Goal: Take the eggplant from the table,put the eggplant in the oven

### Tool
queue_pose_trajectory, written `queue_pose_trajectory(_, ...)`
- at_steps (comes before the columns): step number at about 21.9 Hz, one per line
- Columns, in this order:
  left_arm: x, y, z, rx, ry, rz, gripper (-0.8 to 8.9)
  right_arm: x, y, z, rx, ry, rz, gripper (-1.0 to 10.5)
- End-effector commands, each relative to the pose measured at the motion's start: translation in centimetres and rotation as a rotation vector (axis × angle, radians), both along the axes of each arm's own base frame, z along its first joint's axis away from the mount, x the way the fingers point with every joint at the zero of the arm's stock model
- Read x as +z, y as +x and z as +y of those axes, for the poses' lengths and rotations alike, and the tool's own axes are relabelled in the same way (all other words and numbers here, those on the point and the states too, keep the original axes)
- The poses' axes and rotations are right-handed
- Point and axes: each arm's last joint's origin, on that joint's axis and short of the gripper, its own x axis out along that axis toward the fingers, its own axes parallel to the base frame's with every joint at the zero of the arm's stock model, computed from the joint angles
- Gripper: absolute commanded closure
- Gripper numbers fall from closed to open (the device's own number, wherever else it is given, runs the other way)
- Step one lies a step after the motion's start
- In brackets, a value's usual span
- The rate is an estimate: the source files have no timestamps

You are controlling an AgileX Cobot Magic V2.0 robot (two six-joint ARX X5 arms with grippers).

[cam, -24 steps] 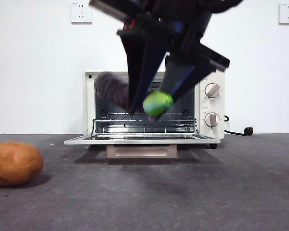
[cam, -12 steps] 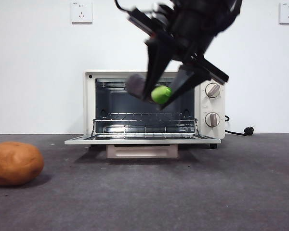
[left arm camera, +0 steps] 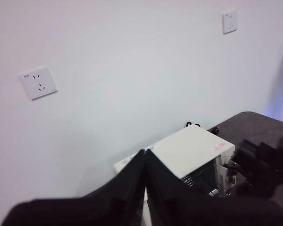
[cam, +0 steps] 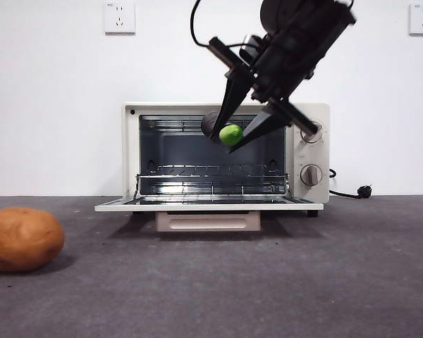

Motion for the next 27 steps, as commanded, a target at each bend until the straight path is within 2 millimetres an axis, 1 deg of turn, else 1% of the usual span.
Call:
queue_pose_trajectory(1, 0.0, -0.1, 0.0, -0.004, 0.011, -0.003, 8.19, -1.0, 1.6, 0.5, -0.032, 0.030, 0.052, 9.6)
queue_pose_trajectory(6, -0.1, -0.2, 0.1, -0.005, 0.011, -0.003, 8.19, -1.8, 3.8, 1.2, -0.072, 0.059, 0.071, 9.6)
queue_pose_trajectory(12, -0.1, -0.3, 0.1, -0.005, 0.012, 0.000, 8.19, -2.2, 5.8, 1.8, -0.160, 0.133, 0.057, 9.6)
queue_pose_trajectory(16, -0.3, -0.3, 0.1, -0.005, 0.019, 0.017, 8.19, -2.4, 6.5, 1.7, -0.245, 0.136, 0.027, 9.6)
queue_pose_trajectory(21, -0.3, -0.3, 0.1, -0.005, 0.020, 0.021, 8.19, -2.4, 6.9, 1.4, -0.360, 0.069, -0.034, 9.5)
queue_pose_trajectory(25, -0.3, -0.3, 0.1, -0.005, 0.020, 0.021, 8.19, -2.3, 7.1, 1.3, -0.386, 0.054, -0.062, 9.4)
queue_pose_trajectory(26, -0.3, -0.3, 0.1, -0.005, 0.021, 0.022, 8.19, -2.3, 7.2, 1.3, -0.390, 0.053, -0.069, 9.4)
queue_pose_trajectory(27, -0.3, -0.3, 0.1, -0.005, 0.021, 0.023, 8.19, -2.2, 7.2, 1.3, -0.398, 0.051, -0.077, 9.0)
